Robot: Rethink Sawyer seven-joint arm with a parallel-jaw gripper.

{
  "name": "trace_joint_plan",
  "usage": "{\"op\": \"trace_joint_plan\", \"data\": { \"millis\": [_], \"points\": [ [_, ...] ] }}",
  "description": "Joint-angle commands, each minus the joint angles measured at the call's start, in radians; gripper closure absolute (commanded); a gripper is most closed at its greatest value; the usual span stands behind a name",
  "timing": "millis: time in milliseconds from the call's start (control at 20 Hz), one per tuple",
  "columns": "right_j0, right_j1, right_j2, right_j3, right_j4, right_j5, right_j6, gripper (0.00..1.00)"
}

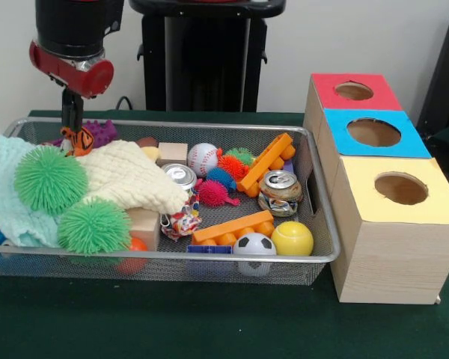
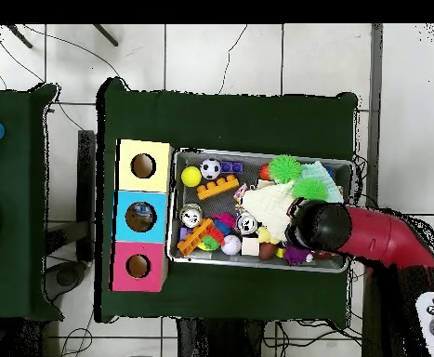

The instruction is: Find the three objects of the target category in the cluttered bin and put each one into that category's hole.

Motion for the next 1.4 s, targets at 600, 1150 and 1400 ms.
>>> {"op": "trace_joint_plan", "data": {
  "millis": [600,1150,1400],
  "points": [
    [-0.113,0.112,0.123,-0.158,-0.213,-0.053,-0.243,1.00],
    [-0.202,0.225,0.192,-0.262,-0.281,-0.078,-0.256,1.00],
    [-0.199,0.292,0.209,-0.252,-0.276,-0.094,-0.190,1.00]
  ]
}}
